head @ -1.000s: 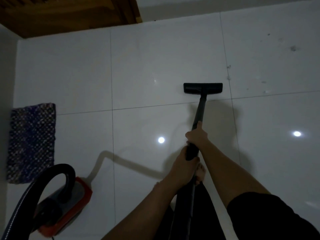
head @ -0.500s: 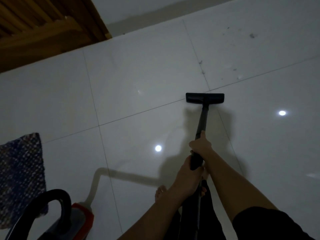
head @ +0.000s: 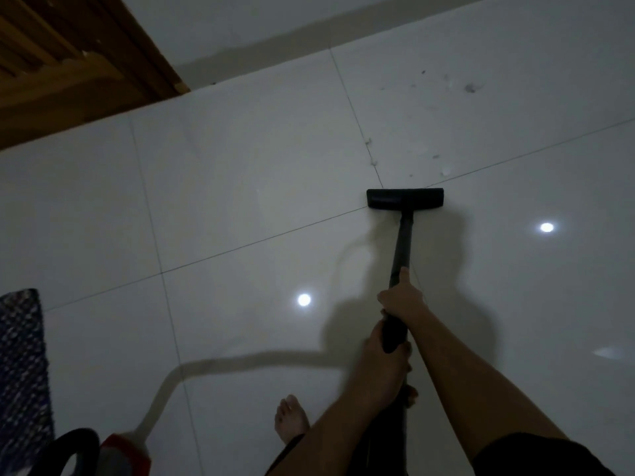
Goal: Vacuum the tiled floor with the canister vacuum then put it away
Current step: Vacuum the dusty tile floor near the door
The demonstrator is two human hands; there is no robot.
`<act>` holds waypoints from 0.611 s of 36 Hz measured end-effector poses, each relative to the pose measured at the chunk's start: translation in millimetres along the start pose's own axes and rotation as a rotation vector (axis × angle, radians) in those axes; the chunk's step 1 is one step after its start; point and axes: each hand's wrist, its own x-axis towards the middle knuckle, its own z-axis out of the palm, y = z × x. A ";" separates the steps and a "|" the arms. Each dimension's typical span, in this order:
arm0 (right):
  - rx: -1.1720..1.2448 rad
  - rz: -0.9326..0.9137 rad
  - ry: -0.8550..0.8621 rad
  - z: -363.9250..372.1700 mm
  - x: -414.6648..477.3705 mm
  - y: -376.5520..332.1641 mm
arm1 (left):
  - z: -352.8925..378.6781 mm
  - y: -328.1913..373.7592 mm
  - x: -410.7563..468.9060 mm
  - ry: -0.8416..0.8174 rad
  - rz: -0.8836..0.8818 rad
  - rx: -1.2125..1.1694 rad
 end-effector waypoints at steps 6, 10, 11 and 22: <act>-0.060 -0.026 -0.021 -24.9 20.6 -33.2 | 4.6 34.3 19.0 0.001 -0.016 -0.084; -0.107 -0.060 -0.054 -32.2 30.1 -59.4 | 1.4 49.9 32.9 0.045 0.013 -0.119; -0.116 -0.068 -0.061 -32.2 33.2 -65.7 | -0.4 53.8 36.4 0.062 0.021 -0.120; -0.168 -0.113 -0.098 -35.9 80.6 -150.3 | -43.5 118.8 82.7 0.121 0.062 -0.127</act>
